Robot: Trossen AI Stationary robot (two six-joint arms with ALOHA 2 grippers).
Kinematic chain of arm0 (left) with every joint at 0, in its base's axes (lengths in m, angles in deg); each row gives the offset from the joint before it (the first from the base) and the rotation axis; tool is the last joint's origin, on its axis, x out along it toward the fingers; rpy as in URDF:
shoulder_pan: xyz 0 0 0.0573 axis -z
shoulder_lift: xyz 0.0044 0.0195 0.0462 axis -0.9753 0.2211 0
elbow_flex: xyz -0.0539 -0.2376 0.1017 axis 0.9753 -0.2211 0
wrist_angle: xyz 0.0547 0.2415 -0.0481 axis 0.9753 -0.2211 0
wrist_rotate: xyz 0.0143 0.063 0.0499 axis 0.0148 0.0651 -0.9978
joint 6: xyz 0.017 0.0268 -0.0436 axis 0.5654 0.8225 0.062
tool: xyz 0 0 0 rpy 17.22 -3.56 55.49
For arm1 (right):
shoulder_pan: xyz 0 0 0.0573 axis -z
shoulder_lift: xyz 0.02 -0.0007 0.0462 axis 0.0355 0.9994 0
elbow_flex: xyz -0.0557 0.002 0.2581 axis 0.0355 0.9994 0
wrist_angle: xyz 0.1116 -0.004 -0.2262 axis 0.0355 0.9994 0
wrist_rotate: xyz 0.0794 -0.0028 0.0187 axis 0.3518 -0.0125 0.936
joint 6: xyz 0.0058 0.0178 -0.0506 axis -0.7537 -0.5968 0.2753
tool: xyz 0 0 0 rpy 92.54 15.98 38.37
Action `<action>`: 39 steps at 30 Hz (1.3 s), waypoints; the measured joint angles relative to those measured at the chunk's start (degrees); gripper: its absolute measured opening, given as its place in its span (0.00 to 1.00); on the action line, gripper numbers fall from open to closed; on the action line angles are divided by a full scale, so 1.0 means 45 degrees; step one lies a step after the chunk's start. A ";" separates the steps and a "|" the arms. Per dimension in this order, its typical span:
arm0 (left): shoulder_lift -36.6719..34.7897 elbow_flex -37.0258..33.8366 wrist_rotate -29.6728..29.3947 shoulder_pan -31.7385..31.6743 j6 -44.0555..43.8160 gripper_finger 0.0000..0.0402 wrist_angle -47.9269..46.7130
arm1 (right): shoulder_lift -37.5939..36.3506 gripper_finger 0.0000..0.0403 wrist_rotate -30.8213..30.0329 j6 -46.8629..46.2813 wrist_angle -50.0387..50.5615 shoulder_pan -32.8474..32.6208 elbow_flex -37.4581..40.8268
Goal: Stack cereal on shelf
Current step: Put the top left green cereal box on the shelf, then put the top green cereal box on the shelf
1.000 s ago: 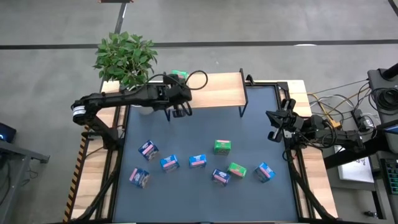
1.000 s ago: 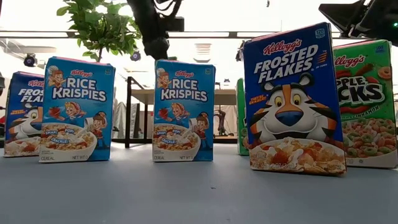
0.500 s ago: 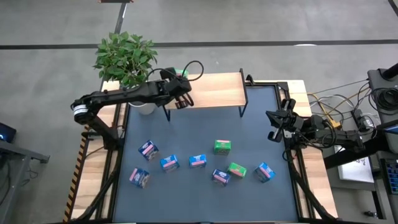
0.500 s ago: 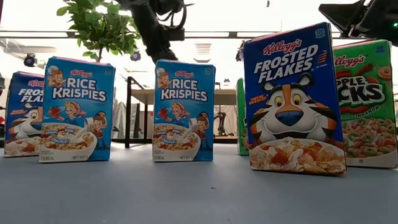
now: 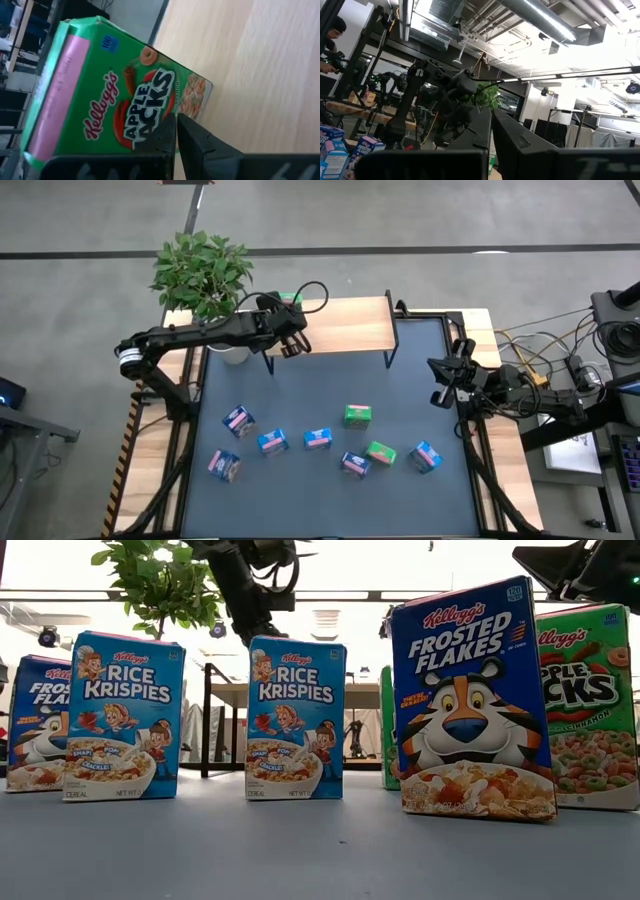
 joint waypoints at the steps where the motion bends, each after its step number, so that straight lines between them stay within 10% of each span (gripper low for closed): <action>1: 0.0005 -0.0055 -0.0001 -0.0026 -0.0006 0.00 0.0140 | 0.0000 0.02 0.0000 -0.0003 0.0000 0.0004 0.0000; 30: 0.0005 -0.0729 -0.0100 -0.0365 -0.0036 0.00 0.1663 | 0.0000 0.02 -0.0001 -0.0005 0.0019 0.0000 0.0000; 39: -0.1578 -0.0687 0.0025 0.2256 -0.0022 0.00 0.1744 | 0.0000 0.02 0.0295 -0.0632 -0.0001 0.0004 0.0000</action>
